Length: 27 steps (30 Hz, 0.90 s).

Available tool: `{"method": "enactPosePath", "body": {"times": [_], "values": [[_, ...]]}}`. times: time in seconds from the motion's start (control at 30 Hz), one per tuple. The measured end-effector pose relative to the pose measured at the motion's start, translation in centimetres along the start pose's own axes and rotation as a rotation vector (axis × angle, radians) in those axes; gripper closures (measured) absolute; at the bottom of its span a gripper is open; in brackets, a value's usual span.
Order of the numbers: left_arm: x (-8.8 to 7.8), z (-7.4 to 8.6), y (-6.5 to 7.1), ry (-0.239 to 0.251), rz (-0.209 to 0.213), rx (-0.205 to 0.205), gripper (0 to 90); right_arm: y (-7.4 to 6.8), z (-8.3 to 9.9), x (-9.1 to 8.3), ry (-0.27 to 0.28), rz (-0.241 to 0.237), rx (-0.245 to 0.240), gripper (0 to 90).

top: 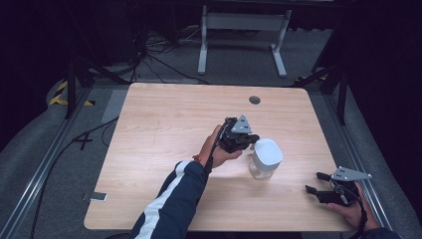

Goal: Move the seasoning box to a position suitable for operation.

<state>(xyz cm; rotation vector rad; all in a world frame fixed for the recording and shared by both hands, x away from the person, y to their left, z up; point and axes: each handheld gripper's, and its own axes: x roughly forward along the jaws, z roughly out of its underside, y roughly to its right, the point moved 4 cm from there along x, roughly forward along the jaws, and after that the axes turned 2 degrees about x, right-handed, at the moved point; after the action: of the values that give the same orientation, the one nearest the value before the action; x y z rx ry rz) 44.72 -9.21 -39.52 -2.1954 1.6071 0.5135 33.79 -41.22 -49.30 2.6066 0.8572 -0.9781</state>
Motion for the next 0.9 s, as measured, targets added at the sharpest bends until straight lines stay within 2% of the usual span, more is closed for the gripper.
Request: {"method": "enactPosePath", "body": {"times": [0.17,0.2,0.23,0.27,0.33,0.43,0.57,0.67,0.8,0.9], "values": [[1.3,-0.5,0.1,-0.008,-0.003,0.005,89.8,-0.1,-0.1,0.0,-0.005,-0.002,0.001,29.6],[1.5,-0.6,0.0,-0.004,-0.006,0.000,89.8,-0.1,-0.1,-0.1,-0.006,-0.004,-0.008,33.8],[1.6,-0.6,-0.1,-0.002,-0.013,-0.002,89.8,-0.3,-0.1,-0.2,-0.011,-0.018,-0.013,41.8],[1.6,-0.6,-0.1,-0.002,-0.013,-0.002,89.8,-0.3,-0.1,-0.2,-0.011,-0.018,-0.013,41.8],[1.7,-0.6,-0.1,0.002,-0.007,-0.008,89.7,-0.8,-0.7,-0.3,-0.023,-0.023,-0.024,53.1],[1.8,-0.6,0.0,0.006,-0.004,-0.004,89.8,-1.9,-2.2,-0.8,0.020,-0.057,-0.058,68.4],[2.0,-0.7,0.0,0.013,-0.004,-0.002,89.8,-3.7,-5.0,-1.6,0.071,-0.104,-0.106,81.7],[2.1,-0.8,-0.1,0.013,0.006,-0.008,89.8,-4.7,-6.7,-1.9,0.095,-0.131,-0.136,87.6],[2.3,-0.8,-0.2,0.017,-0.001,-0.009,89.8,-6.0,-8.7,-2.0,0.124,-0.159,-0.164,89.1],[2.3,-0.7,-0.2,0.019,-0.013,-0.006,89.8,-7.0,-9.9,-1.6,0.111,-0.168,-0.203,89.3]]}}
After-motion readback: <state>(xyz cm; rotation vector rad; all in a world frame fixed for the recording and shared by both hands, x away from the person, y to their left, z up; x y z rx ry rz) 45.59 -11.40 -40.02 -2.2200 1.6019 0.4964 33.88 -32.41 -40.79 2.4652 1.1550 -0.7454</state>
